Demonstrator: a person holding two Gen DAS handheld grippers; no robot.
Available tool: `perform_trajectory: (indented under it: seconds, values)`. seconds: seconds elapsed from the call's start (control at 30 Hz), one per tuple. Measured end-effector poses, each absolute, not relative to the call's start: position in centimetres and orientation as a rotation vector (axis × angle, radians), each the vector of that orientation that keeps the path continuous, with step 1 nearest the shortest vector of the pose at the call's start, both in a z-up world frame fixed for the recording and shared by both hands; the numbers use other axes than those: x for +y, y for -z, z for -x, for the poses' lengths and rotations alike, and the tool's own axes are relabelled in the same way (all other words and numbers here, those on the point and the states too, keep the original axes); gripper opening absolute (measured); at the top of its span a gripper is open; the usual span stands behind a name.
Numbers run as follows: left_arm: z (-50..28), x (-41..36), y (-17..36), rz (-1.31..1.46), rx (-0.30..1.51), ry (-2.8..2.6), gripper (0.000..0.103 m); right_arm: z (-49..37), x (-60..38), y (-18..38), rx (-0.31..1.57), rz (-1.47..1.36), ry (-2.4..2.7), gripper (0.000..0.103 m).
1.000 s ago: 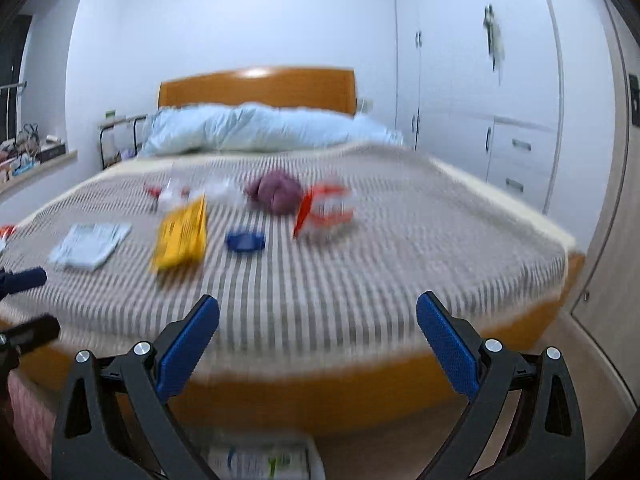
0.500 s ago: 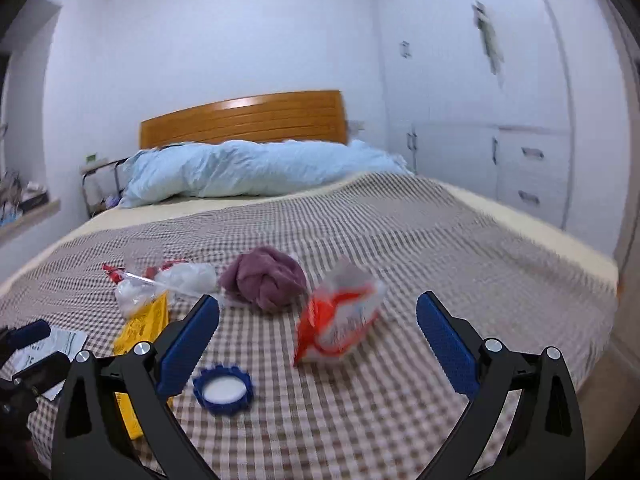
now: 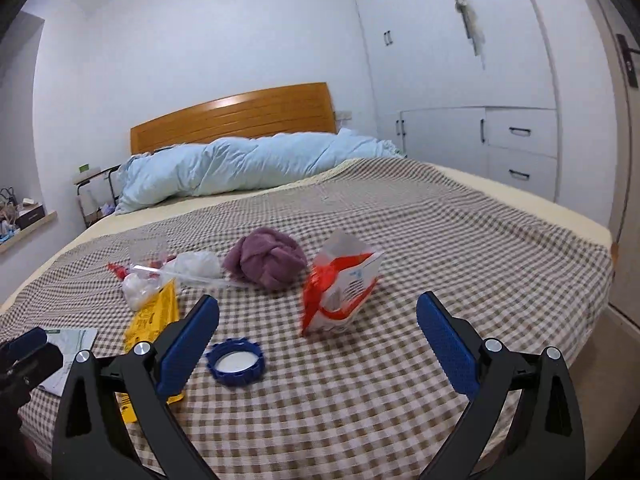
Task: Collect trash
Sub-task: 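Grasp the blue bottle cap with the right tool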
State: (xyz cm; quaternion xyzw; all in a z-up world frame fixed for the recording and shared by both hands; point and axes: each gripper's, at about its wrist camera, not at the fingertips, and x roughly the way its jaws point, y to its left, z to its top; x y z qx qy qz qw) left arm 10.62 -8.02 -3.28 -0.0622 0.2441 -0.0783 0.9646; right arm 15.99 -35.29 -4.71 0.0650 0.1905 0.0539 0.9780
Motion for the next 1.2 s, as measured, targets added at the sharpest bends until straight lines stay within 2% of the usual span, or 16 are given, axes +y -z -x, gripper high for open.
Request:
perform_trajectory:
  seconds: [0.33, 0.67, 0.7, 0.73, 0.77, 1.2]
  values:
    - [-11.2, -6.0, 3.6, 0.147, 0.511, 0.119, 0.096, -18.6, -29.6, 7.2, 0.54, -0.069, -0.218, 0.095]
    - [-11.1, -5.1, 4.2, 0.139, 0.53, 0.104, 0.096, -22.6, -28.6, 10.7, 0.722, -0.153, -0.198, 0.094]
    - [-11.1, -5.1, 4.2, 0.139, 0.531, 0.105, 0.096, -22.8, -28.5, 11.0, 0.736, -0.156, -0.197, 0.088]
    - [-11.1, -5.1, 4.2, 0.138, 0.532, 0.107, 0.096, -22.8, -28.5, 11.1, 0.741, -0.156, -0.195, 0.066]
    - [-11.0, -5.1, 4.2, 0.137, 0.532, 0.107, 0.096, -22.8, -28.4, 11.3, 0.751, -0.153, -0.189, 0.053]
    - [-10.5, -4.6, 4.1, 0.124, 0.528, 0.099, 0.096, -21.1, -29.3, 9.5, 0.664, -0.164, -0.199, 0.053]
